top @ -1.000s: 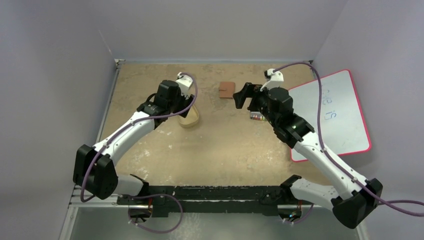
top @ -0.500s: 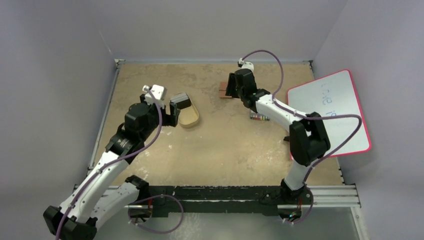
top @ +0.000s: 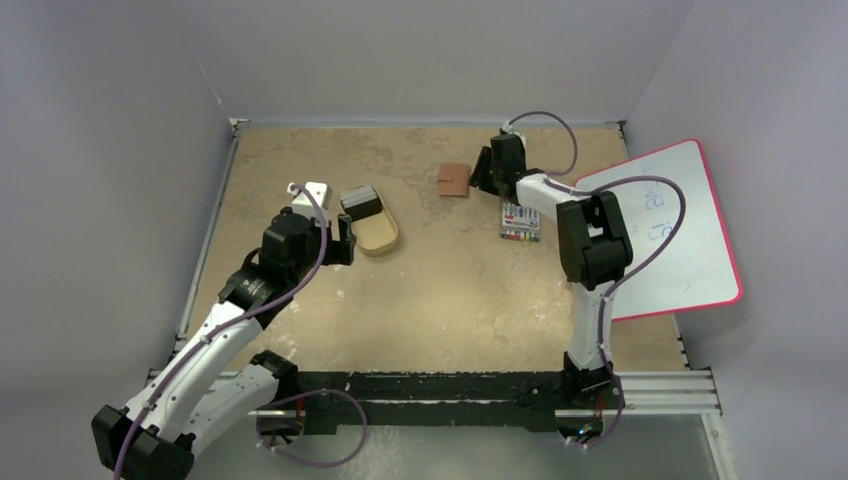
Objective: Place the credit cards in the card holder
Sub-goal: Open the card holder at the center of the board.
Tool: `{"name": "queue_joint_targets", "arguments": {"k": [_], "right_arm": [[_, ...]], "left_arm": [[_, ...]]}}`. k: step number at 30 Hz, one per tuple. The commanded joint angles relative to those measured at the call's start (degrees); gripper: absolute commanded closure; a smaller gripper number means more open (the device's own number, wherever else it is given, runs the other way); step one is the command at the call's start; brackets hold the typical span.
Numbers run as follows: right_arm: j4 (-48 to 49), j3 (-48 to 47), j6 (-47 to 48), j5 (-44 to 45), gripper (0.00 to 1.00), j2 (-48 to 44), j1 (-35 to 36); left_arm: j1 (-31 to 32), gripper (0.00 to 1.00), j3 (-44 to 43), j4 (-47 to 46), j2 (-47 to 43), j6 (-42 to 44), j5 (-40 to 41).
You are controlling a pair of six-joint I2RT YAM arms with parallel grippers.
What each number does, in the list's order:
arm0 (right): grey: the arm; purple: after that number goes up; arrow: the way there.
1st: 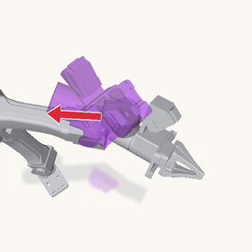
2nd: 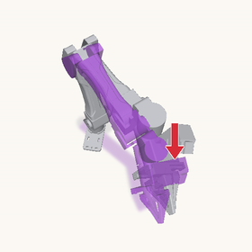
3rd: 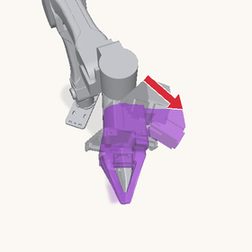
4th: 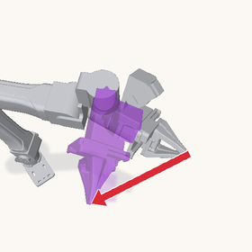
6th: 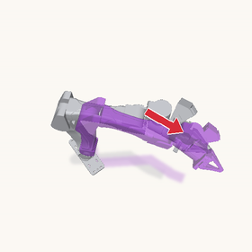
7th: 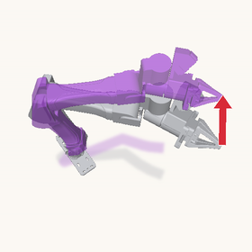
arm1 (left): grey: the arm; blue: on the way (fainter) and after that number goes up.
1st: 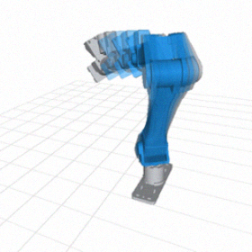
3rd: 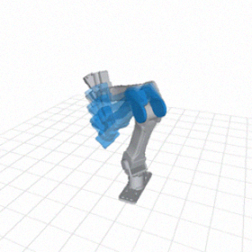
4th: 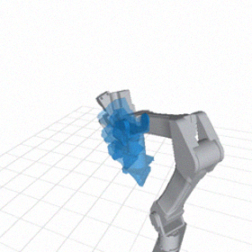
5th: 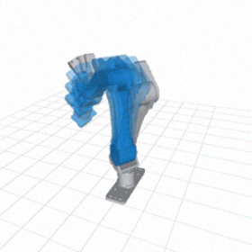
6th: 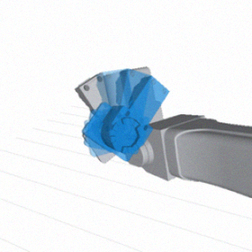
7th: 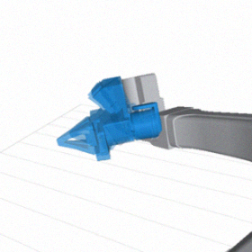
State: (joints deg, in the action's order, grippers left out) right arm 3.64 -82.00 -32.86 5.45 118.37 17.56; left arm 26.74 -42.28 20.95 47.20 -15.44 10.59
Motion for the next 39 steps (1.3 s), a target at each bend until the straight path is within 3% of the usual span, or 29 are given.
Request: {"name": "queue_joint_targets", "arguments": {"k": [1, 7, 12, 16, 21, 28, 33, 39], "right_arm": [[2.60, -3.78, -1.00, -5.25, 0.50, 1.13, -0.29], [3.30, -5.50, -1.10, -8.80, 0.51, 4.85, -0.29], [1.65, -7.70, -1.33, -6.45, 0.55, 8.13, -0.32], [-3.20, -9.57, -1.33, -4.33, 0.72, 9.13, -0.10], [-0.99, -5.93, 0.63, -5.44, 1.00, 6.40, -0.04], [2.58, 7.92, 3.74, -10.40, 1.00, -5.06, 0.42], [9.84, 22.94, 2.31, -15.59, 1.00, -18.83, 2.73], [14.07, 34.95, -2.85, -15.02, 1.00, -32.45, 8.28]], "left_arm": [[-0.29, 0.22, 0.01, -0.81, -0.31, -0.23, -0.38], [-0.29, 0.22, -0.16, -0.34, -0.01, 0.11, -0.42], [-0.33, 0.22, -0.12, -0.07, -0.36, 0.32, -0.27], [-0.33, 0.23, -0.08, 0.04, -0.42, -0.08, 0.17], [-0.31, 0.27, -0.15, -0.51, 1.39, -1.07, -1.51], [-0.29, 0.35, -1.11, -1.87, 3.99, -5.72, -3.97], [-0.29, 0.42, -3.89, -4.13, 9.48, -12.42, -12.25], [-0.20, 0.43, -4.01, -14.66, 15.47, -20.17, -23.59]]}}
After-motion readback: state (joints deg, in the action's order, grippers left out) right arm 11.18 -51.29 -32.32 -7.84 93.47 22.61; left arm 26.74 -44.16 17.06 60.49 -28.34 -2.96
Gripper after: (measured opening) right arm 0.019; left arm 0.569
